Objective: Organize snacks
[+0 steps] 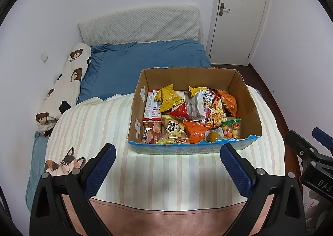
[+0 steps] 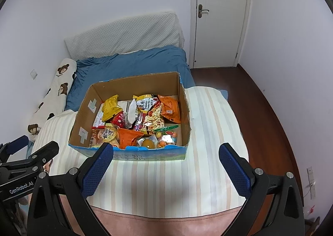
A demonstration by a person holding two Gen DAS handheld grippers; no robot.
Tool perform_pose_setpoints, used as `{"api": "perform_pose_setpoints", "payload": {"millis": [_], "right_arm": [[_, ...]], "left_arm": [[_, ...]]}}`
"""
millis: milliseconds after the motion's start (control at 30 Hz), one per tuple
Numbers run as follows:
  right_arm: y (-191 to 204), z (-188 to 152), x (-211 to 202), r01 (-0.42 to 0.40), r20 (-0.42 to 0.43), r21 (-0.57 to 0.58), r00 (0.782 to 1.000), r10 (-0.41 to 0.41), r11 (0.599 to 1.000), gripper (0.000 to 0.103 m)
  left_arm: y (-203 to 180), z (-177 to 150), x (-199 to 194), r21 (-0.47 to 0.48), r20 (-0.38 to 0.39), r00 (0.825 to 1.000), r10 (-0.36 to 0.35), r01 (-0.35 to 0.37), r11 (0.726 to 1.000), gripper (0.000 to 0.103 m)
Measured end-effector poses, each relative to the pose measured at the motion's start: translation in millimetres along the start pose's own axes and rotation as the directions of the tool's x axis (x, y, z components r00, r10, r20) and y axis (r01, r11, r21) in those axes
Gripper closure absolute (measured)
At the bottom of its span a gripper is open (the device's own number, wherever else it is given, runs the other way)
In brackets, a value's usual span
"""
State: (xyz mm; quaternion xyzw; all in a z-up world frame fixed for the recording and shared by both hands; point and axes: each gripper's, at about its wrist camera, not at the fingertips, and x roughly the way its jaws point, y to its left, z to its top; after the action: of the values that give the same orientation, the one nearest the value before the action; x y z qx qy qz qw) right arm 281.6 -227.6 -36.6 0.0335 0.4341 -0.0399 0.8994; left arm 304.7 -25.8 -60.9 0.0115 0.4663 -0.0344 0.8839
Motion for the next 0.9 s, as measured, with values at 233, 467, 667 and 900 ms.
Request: {"api": "perform_pose_setpoints", "payload": {"millis": [233,467,667,900], "right_arm": [[-0.9,0.1,-0.1,0.001,-0.010,-0.001,1.000,-0.001,1.000,0.000],[-2.4,-0.9,-3.6,0.005,-0.011,-0.003,1.000,-0.005,1.000,0.000],[-3.2,-1.4,-5.2,0.007,-0.008,-0.003,1.000,-0.007,1.000,0.000],[-4.3,-1.4,-8.5,0.005,-0.007,-0.002,1.000,-0.005,1.000,0.000]], "left_arm": [[-0.9,-1.3,-0.5,-0.005,-0.002,1.000,0.000,0.000,1.000,0.000],[-3.7,-4.1,-2.7,-0.007,-0.001,1.000,-0.001,0.001,1.000,0.000],[-5.4,-4.0,-4.1,-0.009,0.002,1.000,-0.002,0.002,1.000,0.000],[-5.3,-2.9,-5.6,-0.009,0.003,1.000,-0.002,0.002,1.000,0.000]]}}
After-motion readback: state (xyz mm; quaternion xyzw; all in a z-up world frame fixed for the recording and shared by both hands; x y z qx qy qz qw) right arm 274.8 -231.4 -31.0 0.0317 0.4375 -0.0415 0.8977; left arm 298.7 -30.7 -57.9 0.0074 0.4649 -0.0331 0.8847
